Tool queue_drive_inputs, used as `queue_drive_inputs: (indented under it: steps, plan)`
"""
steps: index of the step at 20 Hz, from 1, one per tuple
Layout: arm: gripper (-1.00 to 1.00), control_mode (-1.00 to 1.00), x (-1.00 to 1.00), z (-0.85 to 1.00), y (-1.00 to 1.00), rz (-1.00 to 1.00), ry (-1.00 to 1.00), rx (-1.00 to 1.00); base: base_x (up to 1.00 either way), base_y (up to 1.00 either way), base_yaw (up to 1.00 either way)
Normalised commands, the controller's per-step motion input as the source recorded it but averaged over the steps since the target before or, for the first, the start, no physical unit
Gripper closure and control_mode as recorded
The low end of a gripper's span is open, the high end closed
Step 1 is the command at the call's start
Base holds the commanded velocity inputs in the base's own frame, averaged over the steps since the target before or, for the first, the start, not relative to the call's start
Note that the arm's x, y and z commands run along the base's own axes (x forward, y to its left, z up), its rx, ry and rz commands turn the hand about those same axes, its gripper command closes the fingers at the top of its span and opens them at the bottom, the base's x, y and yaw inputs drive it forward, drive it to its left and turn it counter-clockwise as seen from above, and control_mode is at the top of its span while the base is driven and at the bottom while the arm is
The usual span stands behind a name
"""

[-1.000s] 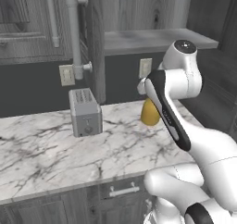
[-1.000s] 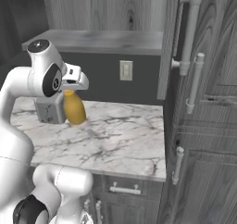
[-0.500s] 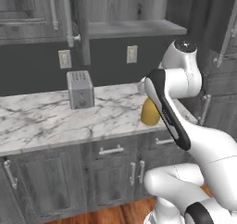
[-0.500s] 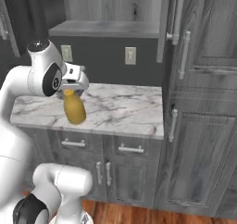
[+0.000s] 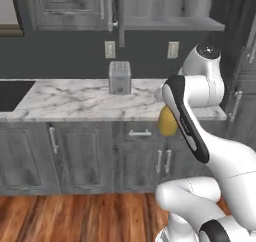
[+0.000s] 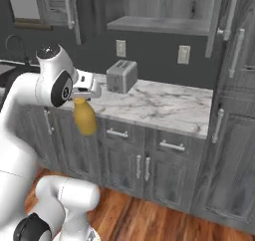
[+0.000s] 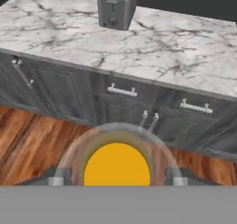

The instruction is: There is a tray on the dining counter. Grab the cup, mug, and pitcher and place them on the tray. The pitcher may be placed next to the tray if it cannot fit the tray.

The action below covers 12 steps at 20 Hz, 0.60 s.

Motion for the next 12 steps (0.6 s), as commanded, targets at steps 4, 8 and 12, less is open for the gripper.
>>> queue_drive_inputs:
  steps: [4,8,12]
  plan:
    - [1.00,1.00,0.00,0.00,0.00,0.00,0.00,0.00,-0.36,0.00,0.82]
    - [1.00,1.00,0.00,0.00,0.00,0.00,0.00,0.00,-0.24,0.00,0.94]
    - [1.00,1.00,0.00,0.00,0.00,0.00,0.00,0.00,-0.01,0.01,1.00]
